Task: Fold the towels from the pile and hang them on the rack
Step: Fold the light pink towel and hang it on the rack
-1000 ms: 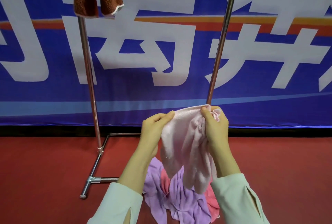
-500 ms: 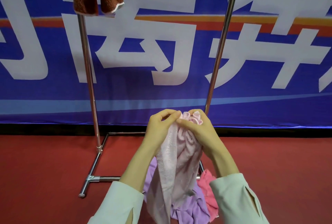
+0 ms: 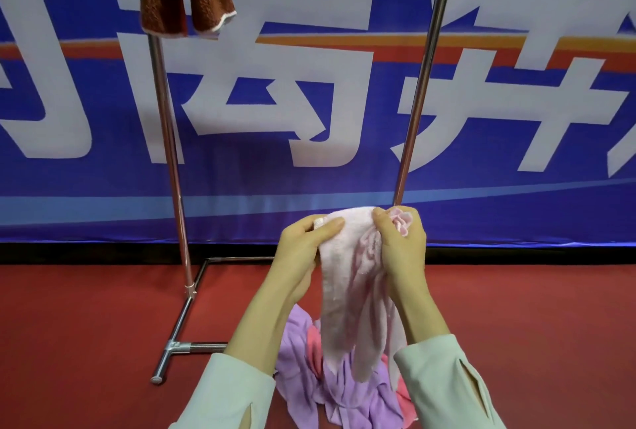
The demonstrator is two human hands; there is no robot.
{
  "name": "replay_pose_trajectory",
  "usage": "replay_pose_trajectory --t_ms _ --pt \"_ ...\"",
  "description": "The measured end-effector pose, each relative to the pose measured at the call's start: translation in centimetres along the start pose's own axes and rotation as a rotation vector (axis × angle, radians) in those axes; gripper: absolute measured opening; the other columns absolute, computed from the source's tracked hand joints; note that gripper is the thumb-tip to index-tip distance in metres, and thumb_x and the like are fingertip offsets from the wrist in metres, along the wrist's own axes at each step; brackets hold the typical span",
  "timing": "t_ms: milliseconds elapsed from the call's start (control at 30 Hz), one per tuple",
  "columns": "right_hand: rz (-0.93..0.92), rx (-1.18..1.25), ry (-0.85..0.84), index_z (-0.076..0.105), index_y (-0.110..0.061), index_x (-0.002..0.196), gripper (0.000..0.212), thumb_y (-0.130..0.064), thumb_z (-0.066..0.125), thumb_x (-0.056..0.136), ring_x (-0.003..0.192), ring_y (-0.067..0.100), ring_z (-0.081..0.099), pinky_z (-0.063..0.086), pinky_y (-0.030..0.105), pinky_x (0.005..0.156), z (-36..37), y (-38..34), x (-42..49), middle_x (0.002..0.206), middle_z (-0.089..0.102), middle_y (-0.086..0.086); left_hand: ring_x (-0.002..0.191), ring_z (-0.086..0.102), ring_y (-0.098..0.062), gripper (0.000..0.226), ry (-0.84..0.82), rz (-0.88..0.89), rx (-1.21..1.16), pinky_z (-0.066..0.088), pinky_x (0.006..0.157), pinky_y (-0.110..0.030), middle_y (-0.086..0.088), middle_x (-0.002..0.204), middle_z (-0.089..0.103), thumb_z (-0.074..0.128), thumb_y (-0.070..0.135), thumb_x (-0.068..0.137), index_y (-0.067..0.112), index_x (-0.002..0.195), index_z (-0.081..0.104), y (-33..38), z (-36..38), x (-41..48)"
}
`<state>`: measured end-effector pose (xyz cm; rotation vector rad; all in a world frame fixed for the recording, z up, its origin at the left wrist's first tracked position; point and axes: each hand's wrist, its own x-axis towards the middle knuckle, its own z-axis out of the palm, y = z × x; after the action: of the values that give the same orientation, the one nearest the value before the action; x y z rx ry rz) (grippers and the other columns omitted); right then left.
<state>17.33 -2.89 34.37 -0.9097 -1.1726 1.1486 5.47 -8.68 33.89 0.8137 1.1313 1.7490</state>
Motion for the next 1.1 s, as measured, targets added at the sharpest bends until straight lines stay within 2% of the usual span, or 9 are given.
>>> replay_pose_trajectory --t_ms 100,233,333,400,533,667,767,900,1100 --pt "-0.031 -0.023 0.037 0.047 -0.016 0.1 0.024 -0.032 0.061 0.091 0.081 0.015 0.058 0.049 0.032 0.073 0.5 0.4 -0.1 0.088 0.055 -0.003 0.073 0.065 -0.017 0.013 -0.067 -0.012 0.034 0.052 0.065 -0.023 -0.011 0.081 0.069 0.066 0.009 0.086 -0.003 0.092 0.068 -0.7 1.5 -0.6" --pt "0.064 -0.001 0.006 0.045 -0.021 0.102 0.042 -0.057 0.059 0.084 0.096 0.021 0.063 0.053 0.039 0.084 1.5 0.4 -0.2 0.107 0.057 0.006 0.083 0.063 -0.021 0.025 -0.077 -0.013 0.105 0.051 0.077 -0.032 -0.012 0.089 0.069 0.065 0.023 0.089 -0.001 0.096 0.069 -2.1 2.9 -0.8" --pt "0.312 0.45 -0.176 0.063 -0.008 0.086 0.048 -0.052 0.046 0.094 0.071 0.019 0.065 0.054 0.032 0.069 1.3 -0.2 -0.3 0.08 0.063 0.01 0.095 0.066 -0.026 0.026 0.016 -0.006 0.041 0.05 0.094 -0.043 -0.02 0.104 0.07 0.064 0.022 0.09 0.0 0.102 0.068 -2.2 2.8 -0.4" --pt "0.373 0.629 -0.241 0.067 -0.008 0.078 0.043 -0.033 0.038 0.1 0.072 0.018 0.065 0.051 0.03 0.071 1.0 -0.1 -0.3 0.076 0.063 0.008 0.094 0.065 -0.026 0.022 0.054 -0.025 -0.046 0.05 0.093 -0.04 -0.021 0.105 0.07 0.057 0.017 0.094 -0.001 0.103 0.067 -2.1 2.7 -0.3" --pt "0.284 0.406 -0.278 0.066 -0.011 0.102 0.026 -0.007 0.041 0.095 0.093 0.024 0.065 0.051 0.039 0.088 1.8 0.5 -0.7 0.099 0.067 0.014 0.097 0.064 -0.031 0.019 0.123 -0.013 -0.102 0.048 0.096 -0.045 -0.025 0.107 0.068 0.053 0.015 0.097 0.002 0.1 0.066 -1.8 2.1 0.1" --pt "0.305 0.273 -0.19 0.046 -0.009 0.123 0.031 -0.004 0.052 0.093 0.085 0.024 0.069 0.057 0.037 0.079 2.1 0.7 -0.9 0.105 0.066 0.017 0.101 0.065 -0.033 0.02 0.127 -0.016 -0.112 0.05 0.095 -0.044 -0.026 0.11 0.067 0.056 0.012 0.095 -0.002 0.106 0.065 -1.7 1.5 0.3" --pt "0.308 0.223 -0.167 0.047 0.002 0.119 0.029 -0.012 0.056 0.095 0.082 0.023 0.067 0.058 0.033 0.072 2.0 1.1 -1.0 0.101 0.063 0.019 0.093 0.066 -0.027 0.018 0.103 -0.024 -0.099 0.052 0.088 -0.035 -0.02 0.102 0.069 0.061 0.0 0.088 -0.003 0.105 0.064 -1.8 1.4 0.2" --pt "0.357 0.221 -0.13 0.049 -0.003 0.103 0.02 -0.017 0.06 0.094 0.086 0.028 0.061 0.052 0.048 0.087 1.6 1.7 -0.9 0.096 0.059 0.019 0.093 0.065 -0.031 0.012 0.135 -0.022 -0.08 0.05 0.094 -0.045 -0.02 0.098 0.07 0.066 0.0 0.084 0.001 0.096 0.068 -1.9 1.2 0.3" --pt "0.131 -0.09 -0.096 0.047 -0.013 0.072 0.028 -0.019 0.069 0.087 0.058 0.008 0.041 0.037 0.014 0.053 0.2 1.2 -0.1 0.066 0.046 -0.003 0.085 0.064 -0.021 0.008 0.178 0.005 -0.067 0.05 0.093 -0.042 -0.011 0.088 0.07 0.072 0.007 0.08 0.006 0.088 0.073 -1.4 0.4 0.3"
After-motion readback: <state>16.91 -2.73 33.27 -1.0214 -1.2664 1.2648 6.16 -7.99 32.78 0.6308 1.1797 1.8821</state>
